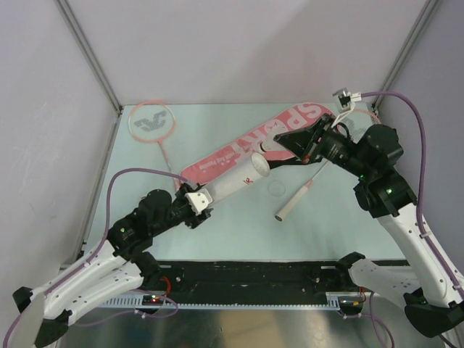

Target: Pack up the badminton gear

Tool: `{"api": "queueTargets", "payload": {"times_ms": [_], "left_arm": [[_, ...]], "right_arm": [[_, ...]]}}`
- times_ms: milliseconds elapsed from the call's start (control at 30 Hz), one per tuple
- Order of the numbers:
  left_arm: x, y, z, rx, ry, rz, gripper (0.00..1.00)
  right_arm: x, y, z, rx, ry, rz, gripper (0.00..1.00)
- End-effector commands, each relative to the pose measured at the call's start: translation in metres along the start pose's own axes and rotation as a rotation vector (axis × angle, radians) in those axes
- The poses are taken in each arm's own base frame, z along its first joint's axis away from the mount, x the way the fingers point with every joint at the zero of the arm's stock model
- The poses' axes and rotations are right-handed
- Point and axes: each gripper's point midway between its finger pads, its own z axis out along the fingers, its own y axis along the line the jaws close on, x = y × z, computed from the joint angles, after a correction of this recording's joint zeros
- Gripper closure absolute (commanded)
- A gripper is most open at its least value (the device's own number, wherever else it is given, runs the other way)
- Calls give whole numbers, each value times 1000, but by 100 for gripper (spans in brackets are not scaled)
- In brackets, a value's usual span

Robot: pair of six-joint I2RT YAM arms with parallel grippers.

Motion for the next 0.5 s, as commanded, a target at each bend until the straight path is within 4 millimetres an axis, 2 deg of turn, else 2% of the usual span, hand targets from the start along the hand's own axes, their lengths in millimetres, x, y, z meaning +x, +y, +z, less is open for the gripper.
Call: {"api": "queueTargets", "payload": {"times_ms": [0, 233, 467], "left_arm": [[-42, 10, -8, -25, -139, -20, 49], [-42, 11, -8, -33, -144, -16, 49], [-39, 12, -7, -41, -135, -13, 49]], "right_arm": [[-2, 15, 2, -27, -50, 25, 100], [11, 26, -1, -43, -29, 54, 100], [-5, 31, -15, -14, -111, 4, 100]]}}
